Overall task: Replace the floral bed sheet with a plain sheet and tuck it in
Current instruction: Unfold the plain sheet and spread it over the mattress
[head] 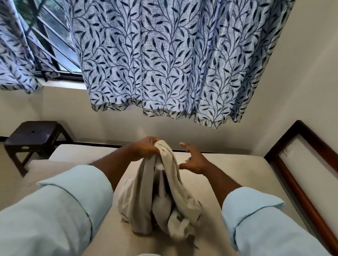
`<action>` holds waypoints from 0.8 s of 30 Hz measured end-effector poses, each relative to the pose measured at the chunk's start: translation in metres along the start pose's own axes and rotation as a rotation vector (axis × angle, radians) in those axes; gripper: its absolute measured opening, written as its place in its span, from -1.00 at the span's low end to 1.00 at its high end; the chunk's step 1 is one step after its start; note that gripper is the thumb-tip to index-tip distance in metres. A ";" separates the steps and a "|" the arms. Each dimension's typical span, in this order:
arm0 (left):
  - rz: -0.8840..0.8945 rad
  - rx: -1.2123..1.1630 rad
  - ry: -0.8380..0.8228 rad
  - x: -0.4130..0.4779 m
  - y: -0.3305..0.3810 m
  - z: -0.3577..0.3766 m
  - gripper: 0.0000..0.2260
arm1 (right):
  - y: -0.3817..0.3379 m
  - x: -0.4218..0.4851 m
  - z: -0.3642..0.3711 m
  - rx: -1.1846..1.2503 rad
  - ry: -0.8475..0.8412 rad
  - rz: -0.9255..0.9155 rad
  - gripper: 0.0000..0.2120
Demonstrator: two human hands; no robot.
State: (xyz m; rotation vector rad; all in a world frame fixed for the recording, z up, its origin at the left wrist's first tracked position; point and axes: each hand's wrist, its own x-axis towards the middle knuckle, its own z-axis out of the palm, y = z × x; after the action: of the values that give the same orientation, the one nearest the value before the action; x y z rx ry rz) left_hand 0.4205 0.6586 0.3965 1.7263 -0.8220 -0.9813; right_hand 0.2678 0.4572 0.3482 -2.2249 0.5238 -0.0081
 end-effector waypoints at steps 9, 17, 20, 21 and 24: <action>-0.072 -0.103 -0.236 -0.016 0.018 0.002 -0.61 | 0.006 -0.017 0.003 0.085 -0.138 0.182 -0.79; -0.198 -0.220 -0.090 -0.018 0.024 0.010 -0.86 | 0.012 -0.012 0.011 0.243 -0.354 0.214 -0.51; -0.120 -0.123 -0.004 -0.011 0.015 0.006 -0.88 | 0.009 -0.014 0.020 0.173 -0.293 0.155 -0.63; -0.097 -0.090 0.036 -0.010 0.011 0.003 -0.93 | 0.009 -0.015 0.022 0.145 -0.195 0.104 -0.72; -0.051 0.080 0.176 -0.009 0.004 -0.005 -0.92 | 0.016 -0.012 0.022 0.066 0.087 0.015 -0.77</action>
State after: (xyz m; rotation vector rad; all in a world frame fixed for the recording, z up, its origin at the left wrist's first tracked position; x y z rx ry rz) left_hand 0.4203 0.6670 0.4033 1.8810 -0.7145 -0.8263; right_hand 0.2552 0.4685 0.3246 -2.1634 0.5801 -0.1134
